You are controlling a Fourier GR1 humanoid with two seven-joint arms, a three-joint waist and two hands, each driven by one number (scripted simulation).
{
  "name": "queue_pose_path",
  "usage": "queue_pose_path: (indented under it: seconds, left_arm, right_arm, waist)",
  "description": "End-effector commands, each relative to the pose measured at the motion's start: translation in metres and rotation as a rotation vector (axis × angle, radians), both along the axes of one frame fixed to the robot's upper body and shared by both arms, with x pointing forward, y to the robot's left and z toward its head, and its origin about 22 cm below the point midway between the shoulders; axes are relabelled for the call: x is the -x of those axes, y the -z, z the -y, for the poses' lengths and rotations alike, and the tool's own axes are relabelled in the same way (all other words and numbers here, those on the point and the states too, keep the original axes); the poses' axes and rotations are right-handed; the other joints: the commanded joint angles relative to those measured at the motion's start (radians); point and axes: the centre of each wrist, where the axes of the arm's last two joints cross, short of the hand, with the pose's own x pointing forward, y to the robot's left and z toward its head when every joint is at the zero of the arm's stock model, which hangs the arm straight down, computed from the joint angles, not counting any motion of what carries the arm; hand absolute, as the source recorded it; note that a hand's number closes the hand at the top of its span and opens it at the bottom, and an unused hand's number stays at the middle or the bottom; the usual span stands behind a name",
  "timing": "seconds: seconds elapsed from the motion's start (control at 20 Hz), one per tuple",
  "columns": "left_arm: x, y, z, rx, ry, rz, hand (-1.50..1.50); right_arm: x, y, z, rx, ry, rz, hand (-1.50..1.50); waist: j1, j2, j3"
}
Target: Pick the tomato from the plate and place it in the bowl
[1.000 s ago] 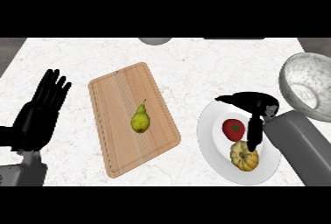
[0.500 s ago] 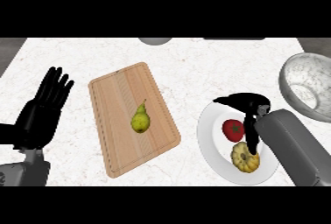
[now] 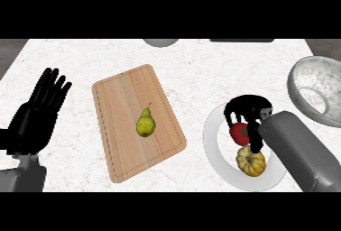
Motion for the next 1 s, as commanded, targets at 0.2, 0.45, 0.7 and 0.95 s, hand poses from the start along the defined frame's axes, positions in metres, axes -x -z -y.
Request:
queue_pose_path:
  seconds: [0.2, 0.45, 0.7, 0.95]
  left_arm:
    - [0.006, -0.001, -0.003, 0.003, -0.024, -0.028, 0.00]
    - [0.018, 0.003, -0.010, -0.004, -0.071, -0.020, 0.00]
    - [0.012, 0.008, -0.010, 0.012, -0.049, -0.034, 0.00]
    - [0.012, 0.009, -0.007, 0.018, -0.061, -0.021, 0.00]
  right_arm:
    - [0.024, 0.001, 0.021, -0.002, -0.077, 0.062, 1.50]
    - [0.072, -0.008, 0.104, -0.150, -0.038, 0.239, 1.50]
    - [0.126, -0.023, 0.135, -0.194, -0.018, 0.360, 1.50]
    - [0.134, -0.078, 0.160, -0.256, 0.092, 0.567, 1.50]
  waist:
    - [-0.016, 0.003, 0.007]
    - [-0.080, -0.013, 0.008]
    - [-0.059, -0.004, 0.007]
    - [-0.053, -0.003, 0.006]
